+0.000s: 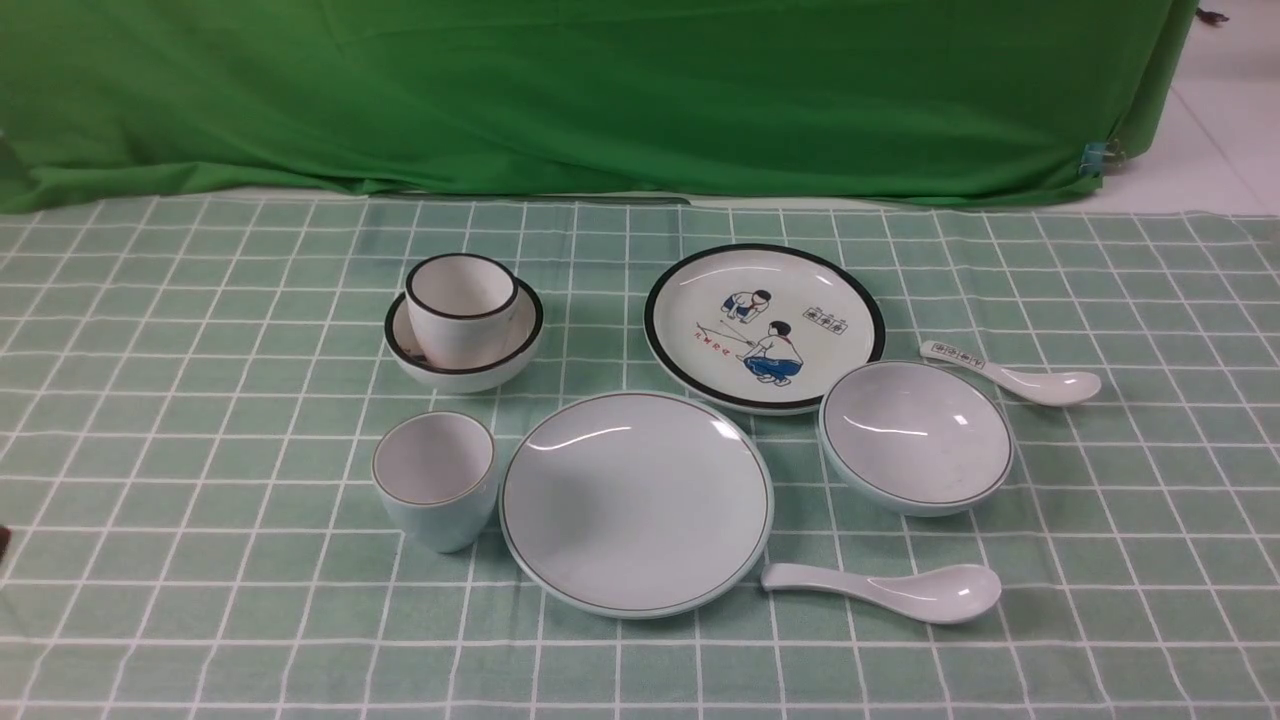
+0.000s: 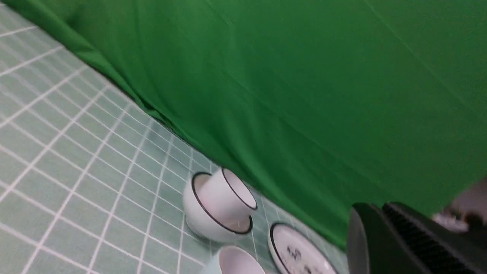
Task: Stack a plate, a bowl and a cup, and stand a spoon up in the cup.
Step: Use the right arm to grab a blue rice bowl
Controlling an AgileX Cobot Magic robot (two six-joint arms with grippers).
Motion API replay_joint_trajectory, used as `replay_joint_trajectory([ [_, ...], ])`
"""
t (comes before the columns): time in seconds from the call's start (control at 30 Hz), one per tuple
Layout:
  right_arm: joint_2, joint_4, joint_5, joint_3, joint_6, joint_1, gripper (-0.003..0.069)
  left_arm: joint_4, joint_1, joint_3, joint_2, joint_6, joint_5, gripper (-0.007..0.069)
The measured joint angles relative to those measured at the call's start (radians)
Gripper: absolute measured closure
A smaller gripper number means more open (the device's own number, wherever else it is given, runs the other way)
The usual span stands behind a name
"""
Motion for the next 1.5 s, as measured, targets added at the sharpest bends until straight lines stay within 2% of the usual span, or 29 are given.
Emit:
replay_joint_trajectory([
  [0.07, 0.0, 0.0, 0.0, 0.0, 0.0, 0.0, 0.0417, 0.021, -0.01, -0.115, 0.136, 0.156, 0.136, 0.0607],
  [0.1, 0.0, 0.0, 0.0, 0.0, 0.0, 0.0, 0.0417, 0.023, -0.01, -0.125, 0.137, 0.156, 0.148, 0.0607],
  [0.13, 0.0, 0.0, 0.0, 0.0, 0.0, 0.0, 0.0417, 0.038, -0.021, -0.204, 0.252, 0.249, 0.235, 0.0607],
  [0.2, 0.0, 0.0, 0.0, 0.0, 0.0, 0.0, 0.0417, 0.069, -0.055, -0.288, 0.405, 0.332, 0.301, 0.0607],
  [0.23, 0.0, 0.0, 0.0, 0.0, 0.0, 0.0, 0.0417, 0.073, -0.055, -0.288, 0.405, 0.337, 0.301, 0.0607],
  [0.33, 0.0, 0.0, 0.0, 0.0, 0.0, 0.0, 0.0417, 0.118, -0.168, -0.394, 0.617, 0.386, 0.303, 0.0607],
  [0.6, 0.0, 0.0, 0.0, 0.0, 0.0, 0.0, 0.0417, 0.13, -0.403, -0.458, 0.867, 0.434, 0.184, 0.0607],
  [0.7, 0.0, 0.0, -0.017, 0.0, 0.001, 0.0, 0.0417, 0.135, -0.448, -0.462, 0.891, 0.441, 0.182, 0.0607],
  [0.77, 0.0, 0.021, -0.069, 0.0, 0.016, 0.0, 0.0417, 0.152, -0.46, -0.462, 0.889, 0.441, 0.183, 0.0607],
  [0.87, 0.0, 0.082, -0.265, 0.0, 0.153, 0.001, 0.0417, 0.185, -0.462, -0.463, 0.87, 0.441, 0.191, 0.0607],
  [1.1, 0.0, 0.098, -0.521, 0.0, 0.324, 0.001, 0.0417, 0.201, -0.462, -0.463, 0.814, 0.443, 0.219, 0.0607],
  [1.23, 0.0, 0.098, -0.577, 0.0, 0.373, 0.001, 0.0417, 0.209, -0.462, -0.463, 0.788, 0.444, 0.22, 0.0607],
  [1.5, 0.0, 0.099, -0.565, 0.0, 0.39, 0.001, 0.0417, 0.228, -0.462, -0.463, 0.759, 0.444, 0.27, 0.0607],
])
